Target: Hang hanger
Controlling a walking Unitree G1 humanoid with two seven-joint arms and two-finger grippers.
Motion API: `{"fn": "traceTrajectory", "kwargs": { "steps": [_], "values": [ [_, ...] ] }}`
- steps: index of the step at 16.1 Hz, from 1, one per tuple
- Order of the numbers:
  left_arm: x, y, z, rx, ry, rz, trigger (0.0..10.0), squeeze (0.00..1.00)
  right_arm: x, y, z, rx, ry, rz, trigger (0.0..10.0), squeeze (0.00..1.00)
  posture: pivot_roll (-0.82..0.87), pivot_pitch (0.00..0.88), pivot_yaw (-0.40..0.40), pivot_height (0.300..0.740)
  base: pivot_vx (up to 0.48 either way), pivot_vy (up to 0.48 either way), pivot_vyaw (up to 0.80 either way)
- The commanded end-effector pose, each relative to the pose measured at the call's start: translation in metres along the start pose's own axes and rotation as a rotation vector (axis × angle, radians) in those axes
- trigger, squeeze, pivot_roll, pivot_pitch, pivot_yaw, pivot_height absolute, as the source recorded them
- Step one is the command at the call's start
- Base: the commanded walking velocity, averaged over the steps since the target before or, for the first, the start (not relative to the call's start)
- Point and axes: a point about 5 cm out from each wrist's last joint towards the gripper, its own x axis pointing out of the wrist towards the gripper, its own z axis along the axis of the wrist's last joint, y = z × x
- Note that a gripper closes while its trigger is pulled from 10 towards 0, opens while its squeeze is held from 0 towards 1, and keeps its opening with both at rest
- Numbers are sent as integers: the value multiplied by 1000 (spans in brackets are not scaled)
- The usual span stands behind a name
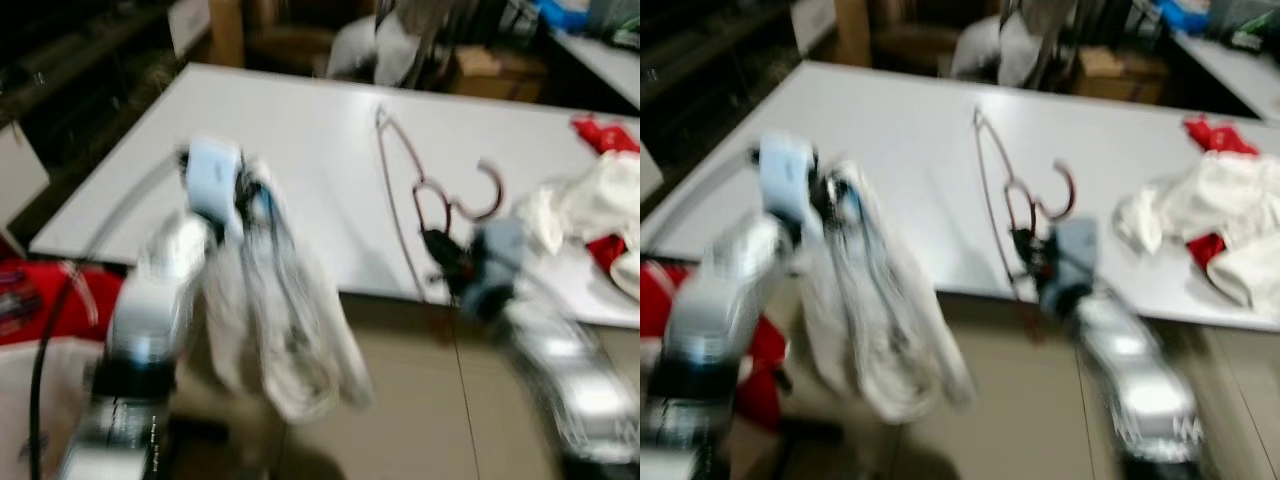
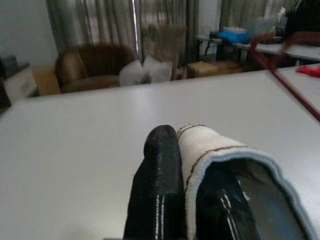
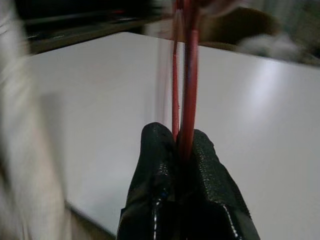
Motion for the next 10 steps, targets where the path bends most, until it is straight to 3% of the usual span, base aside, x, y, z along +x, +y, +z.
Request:
{"fn": "traceTrajectory", "kwargs": {
  "steps": [1, 4, 7, 10],
  "values": [
    [14, -2, 35, 50, -145, -34, 10000, 0, -14, -6, 8, 0, 0, 78, 10000, 0, 92, 0, -59, 740, 349, 0, 0],
    [40, 15, 65, 113, -192, -1, 10000, 0, -40, -14, 27, -44, 26, 244, 10000, 0, 71, 0, -53, 740, 345, 0, 0],
    [58, 29, 97, 156, -255, 24, 10000, 0, -68, -7, 43, -51, 69, 451, 10000, 0, 55, 0, -53, 740, 346, 0, 0],
    [70, 39, 102, 192, -234, 40, 10000, 0, -83, -5, 53, -37, 87, 542, 10000, 0, 51, 0, -63, 740, 344, 0, 0]
  ]
}}
